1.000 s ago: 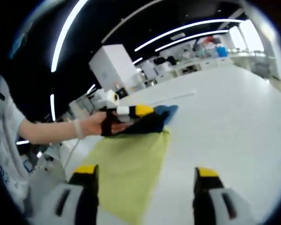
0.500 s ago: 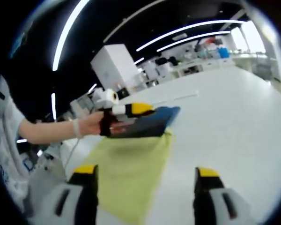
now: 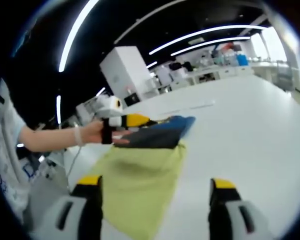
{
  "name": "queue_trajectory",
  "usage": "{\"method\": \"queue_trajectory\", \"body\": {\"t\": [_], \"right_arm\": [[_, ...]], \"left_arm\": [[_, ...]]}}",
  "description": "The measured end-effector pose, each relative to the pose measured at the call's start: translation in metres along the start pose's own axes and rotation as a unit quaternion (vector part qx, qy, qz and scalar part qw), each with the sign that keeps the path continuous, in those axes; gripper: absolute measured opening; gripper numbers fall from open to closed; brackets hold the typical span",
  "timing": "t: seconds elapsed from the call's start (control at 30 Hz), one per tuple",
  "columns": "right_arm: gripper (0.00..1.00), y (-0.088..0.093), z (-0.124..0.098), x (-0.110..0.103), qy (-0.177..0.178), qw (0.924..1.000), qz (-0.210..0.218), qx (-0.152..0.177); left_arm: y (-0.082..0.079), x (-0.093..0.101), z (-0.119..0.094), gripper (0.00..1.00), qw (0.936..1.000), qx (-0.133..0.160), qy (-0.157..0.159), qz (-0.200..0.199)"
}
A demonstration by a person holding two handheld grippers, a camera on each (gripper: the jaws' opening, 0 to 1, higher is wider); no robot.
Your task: Fold the garment on the visible template until the final outline fits inside the template.
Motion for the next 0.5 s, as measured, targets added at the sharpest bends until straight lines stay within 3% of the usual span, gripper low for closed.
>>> {"method": "queue_trajectory", "body": {"t": [0.23,0.5], "right_arm": [[0.88,-0.004,0.000,-0.007,-0.005,0.9999,-0.010,0.000],[0.87,-0.005,-0.001,-0.013,-0.010,0.9998,-0.016,-0.002]], "left_arm": [[-0.004,0.004,-0.024,0.98,0.9999,0.005,-0.007,0.009],[0.007,0.005,-0.063,0.95,0.9995,0.006,-0.030,0.010]]}}
Point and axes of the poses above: the point that each gripper's makers call its tool centre point, and the gripper's own axes: z roughly forward along the fingers, x roughly to its right, y roughly out of its underside, the point moved 3 cm from there along -z, roughly backward along the fingers, and after that the axes turned 6 degrees about y, right-handed, at the moved point
